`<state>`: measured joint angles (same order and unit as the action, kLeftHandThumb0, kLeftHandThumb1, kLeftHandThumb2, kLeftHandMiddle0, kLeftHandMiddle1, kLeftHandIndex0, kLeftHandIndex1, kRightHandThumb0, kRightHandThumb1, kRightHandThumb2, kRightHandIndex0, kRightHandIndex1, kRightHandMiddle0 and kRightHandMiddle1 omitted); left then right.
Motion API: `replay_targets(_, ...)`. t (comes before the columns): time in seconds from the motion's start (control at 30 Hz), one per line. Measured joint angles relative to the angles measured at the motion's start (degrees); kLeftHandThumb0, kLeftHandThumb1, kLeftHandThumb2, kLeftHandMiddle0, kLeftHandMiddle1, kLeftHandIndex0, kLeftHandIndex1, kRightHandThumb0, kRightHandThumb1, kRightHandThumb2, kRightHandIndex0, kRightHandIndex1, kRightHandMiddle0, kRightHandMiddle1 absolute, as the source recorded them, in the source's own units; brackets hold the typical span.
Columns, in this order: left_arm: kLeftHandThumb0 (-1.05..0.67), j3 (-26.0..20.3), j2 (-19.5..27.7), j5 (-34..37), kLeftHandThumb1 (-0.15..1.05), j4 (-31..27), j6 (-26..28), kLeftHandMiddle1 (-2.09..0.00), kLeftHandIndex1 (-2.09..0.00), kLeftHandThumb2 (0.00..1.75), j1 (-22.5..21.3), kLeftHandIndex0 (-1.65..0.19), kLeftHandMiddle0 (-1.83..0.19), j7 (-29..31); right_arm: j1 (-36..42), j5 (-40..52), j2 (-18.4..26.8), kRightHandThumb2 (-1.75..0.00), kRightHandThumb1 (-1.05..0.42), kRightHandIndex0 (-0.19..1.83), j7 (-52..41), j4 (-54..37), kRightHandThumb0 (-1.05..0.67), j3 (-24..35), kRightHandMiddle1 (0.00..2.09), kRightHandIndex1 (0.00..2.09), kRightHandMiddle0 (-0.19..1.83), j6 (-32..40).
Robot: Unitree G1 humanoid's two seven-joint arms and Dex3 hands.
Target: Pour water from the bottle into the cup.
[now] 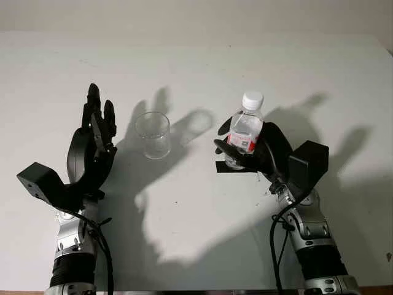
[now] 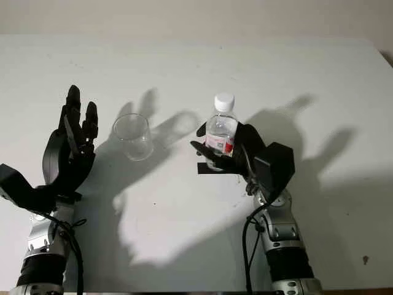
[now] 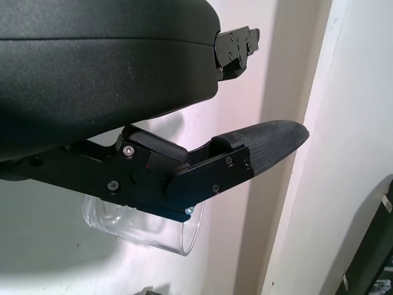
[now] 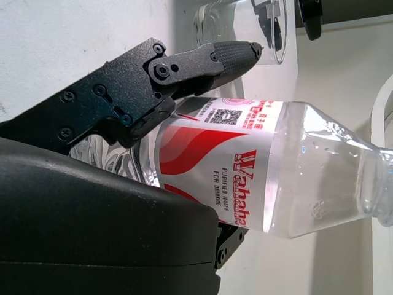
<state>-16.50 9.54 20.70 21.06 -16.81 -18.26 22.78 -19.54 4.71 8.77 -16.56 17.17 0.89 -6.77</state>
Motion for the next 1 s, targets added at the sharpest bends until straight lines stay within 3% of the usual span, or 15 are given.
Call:
replay_targets(0.13, -0.75, 0.01, -0.02, 0.08, 1.05, 0.19, -0.2, 0.0, 0.0, 0.81, 0.0, 0.19, 0.19, 0.11, 0.76, 0.81, -0.02, -0.19, -1.05, -0.04, -0.54, 0.26, -0.62, 0.13, 2.02, 2.07, -0.15, -0.47)
replay_targets(0.23, -0.75, 0.01, -0.03, 0.07, 1.05, 0.3, -0.37, 0.0, 0.0, 0.8, 0.0, 0.19, 0.19, 0.04, 1.65, 1.8, 0.05, -0.15, -1.05, -0.17, -1.47, 0.4, -0.63, 0.68, 1.8, 1.91, -0.19, -0.35)
replay_targets(0.33, -0.75, 0.01, -0.02, 0.07, 1.05, 0.39, -0.48, 0.0, 0.0, 0.8, 0.01, 0.19, 0.19, 0.02, 2.33, 2.48, 0.16, -0.14, -1.05, -0.19, -2.39, 0.67, -0.63, 1.26, 1.65, 1.78, -0.19, -0.4)
replay_targets(0.47, -0.76, 0.02, -0.03, 0.06, 1.05, 0.4, -0.5, 0.0, 0.0, 0.8, 0.01, 0.19, 0.19, -0.25, 3.2, 1.38, 0.57, -0.1, -1.05, -0.19, -1.87, 0.43, -0.66, 1.42, 1.27, 1.28, -0.19, -1.43)
replay_targets(0.73, -0.75, 0.01, -0.01, 0.09, 1.05, 0.75, -0.52, 0.0, 0.0, 0.8, 0.01, 0.19, 0.19, -0.04, 5.64, 0.78, 1.58, -0.05, -1.03, -0.18, -2.45, -2.61, -0.73, 1.53, 0.66, 0.71, -0.18, -0.02)
replay_targets(0.8, -0.76, 0.0, -0.01, 0.08, 1.05, 0.83, -0.56, 0.0, 0.0, 0.8, 0.01, 0.19, 0.19, -0.04, 5.98, 0.44, 2.25, -0.05, -1.01, -0.16, -3.33, -2.68, -0.75, 1.41, 0.41, 0.35, -0.17, -0.78)
replay_targets(0.87, -0.76, 0.01, -0.01, 0.08, 1.05, 0.83, -0.56, 0.0, 0.0, 0.8, 0.01, 0.19, 0.19, -0.04, 6.2, 0.21, 2.81, -0.05, -1.0, -0.18, -4.13, -2.68, -0.8, 1.33, 0.21, 0.12, -0.18, -1.44)
replay_targets(0.9, -0.76, 0.01, -0.01, 0.09, 1.05, 0.83, -0.56, 0.0, 0.0, 0.8, 0.01, 0.19, 0.19, -0.03, 6.38, -0.25, 3.16, -0.05, -1.0, -0.19, -4.3, -2.56, -0.84, 1.16, 0.09, 0.05, -0.19, -2.36)
replay_targets(1.0, -0.75, -0.02, -0.01, 0.08, 1.05, 0.9, -0.67, 0.0, 0.0, 0.8, 0.01, 0.19, 0.19, -0.04, 6.72, -1.92, 3.93, -0.05, -0.99, -0.19, -4.26, -1.9, -0.92, 0.9, 0.01, 0.01, -0.19, -5.06)
